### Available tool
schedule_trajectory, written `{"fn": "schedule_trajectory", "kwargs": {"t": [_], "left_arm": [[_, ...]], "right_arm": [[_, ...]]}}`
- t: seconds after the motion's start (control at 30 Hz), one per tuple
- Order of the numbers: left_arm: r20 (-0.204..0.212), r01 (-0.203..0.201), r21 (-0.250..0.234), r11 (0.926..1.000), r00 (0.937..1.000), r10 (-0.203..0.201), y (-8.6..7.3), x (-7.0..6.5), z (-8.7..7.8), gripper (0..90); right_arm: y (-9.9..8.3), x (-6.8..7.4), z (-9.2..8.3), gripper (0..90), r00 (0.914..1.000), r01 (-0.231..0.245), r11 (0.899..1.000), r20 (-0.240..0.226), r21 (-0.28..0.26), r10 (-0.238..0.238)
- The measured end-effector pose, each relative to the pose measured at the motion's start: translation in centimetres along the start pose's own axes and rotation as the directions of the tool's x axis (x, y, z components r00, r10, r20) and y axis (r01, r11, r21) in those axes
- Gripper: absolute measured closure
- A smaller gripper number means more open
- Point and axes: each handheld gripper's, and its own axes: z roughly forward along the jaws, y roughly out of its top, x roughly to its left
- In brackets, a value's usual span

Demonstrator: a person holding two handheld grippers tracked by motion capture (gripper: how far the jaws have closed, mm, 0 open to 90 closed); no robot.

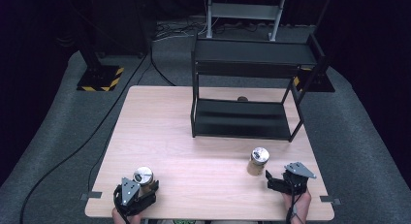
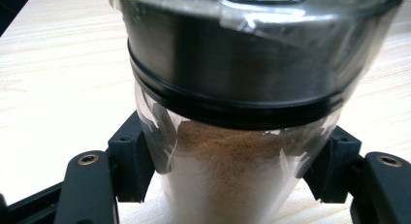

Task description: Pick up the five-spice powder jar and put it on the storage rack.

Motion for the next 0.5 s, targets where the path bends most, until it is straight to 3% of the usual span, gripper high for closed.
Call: {"fn": "schedule_trajectory", "kwargs": {"t": [0.5], "left_arm": [[0.044,-0.035,-0.016,0.9993,0.9984,0.035,1.5,-0.3,0.0,31.4]], "right_arm": [[0.0,0.0,0.0,0.0,1.0,0.001,1.0,-0.002,0.002,-0.001]]}}
